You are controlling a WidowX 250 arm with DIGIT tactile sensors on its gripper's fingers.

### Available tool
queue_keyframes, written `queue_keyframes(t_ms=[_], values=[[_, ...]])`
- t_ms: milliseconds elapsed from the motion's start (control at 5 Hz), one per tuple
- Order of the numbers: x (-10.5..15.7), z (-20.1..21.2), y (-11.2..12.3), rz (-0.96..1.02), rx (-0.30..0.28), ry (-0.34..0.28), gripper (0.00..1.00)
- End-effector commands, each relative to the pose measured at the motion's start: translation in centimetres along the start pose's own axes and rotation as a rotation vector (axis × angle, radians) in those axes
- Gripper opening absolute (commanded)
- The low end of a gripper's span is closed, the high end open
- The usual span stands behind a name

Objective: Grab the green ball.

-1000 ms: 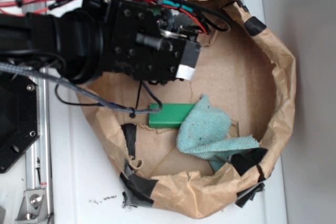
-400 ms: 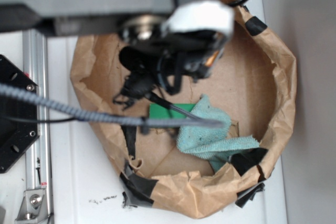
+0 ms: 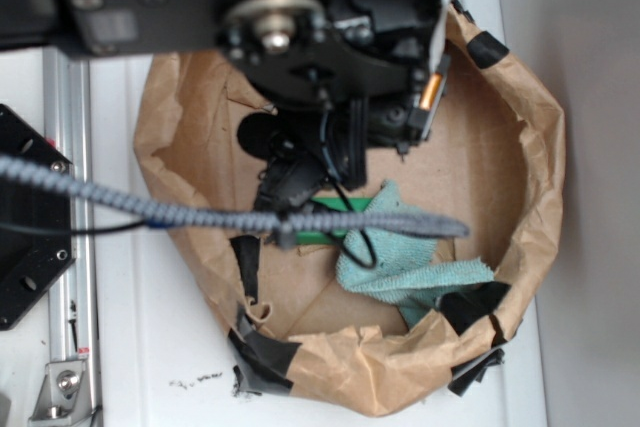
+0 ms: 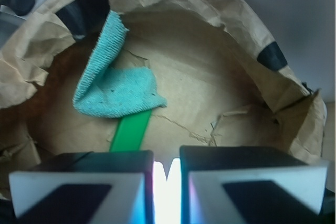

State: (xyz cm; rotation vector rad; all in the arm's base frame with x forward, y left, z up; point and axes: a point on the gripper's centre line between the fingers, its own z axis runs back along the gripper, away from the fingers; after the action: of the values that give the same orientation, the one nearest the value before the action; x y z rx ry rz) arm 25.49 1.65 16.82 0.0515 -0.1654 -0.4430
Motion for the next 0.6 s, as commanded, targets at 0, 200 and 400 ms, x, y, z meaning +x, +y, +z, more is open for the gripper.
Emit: queue_keyframes(t_ms=[0,200,400], values=[[-1.8,-3.8,0.2,-0.342,-0.068,0.018,1.00],[-3.4,-6.3,1.0,-0.457,0.056,0.093,1.00],[-5.1,-8.7,1.9,-0.540,0.068,0.117,1.00]])
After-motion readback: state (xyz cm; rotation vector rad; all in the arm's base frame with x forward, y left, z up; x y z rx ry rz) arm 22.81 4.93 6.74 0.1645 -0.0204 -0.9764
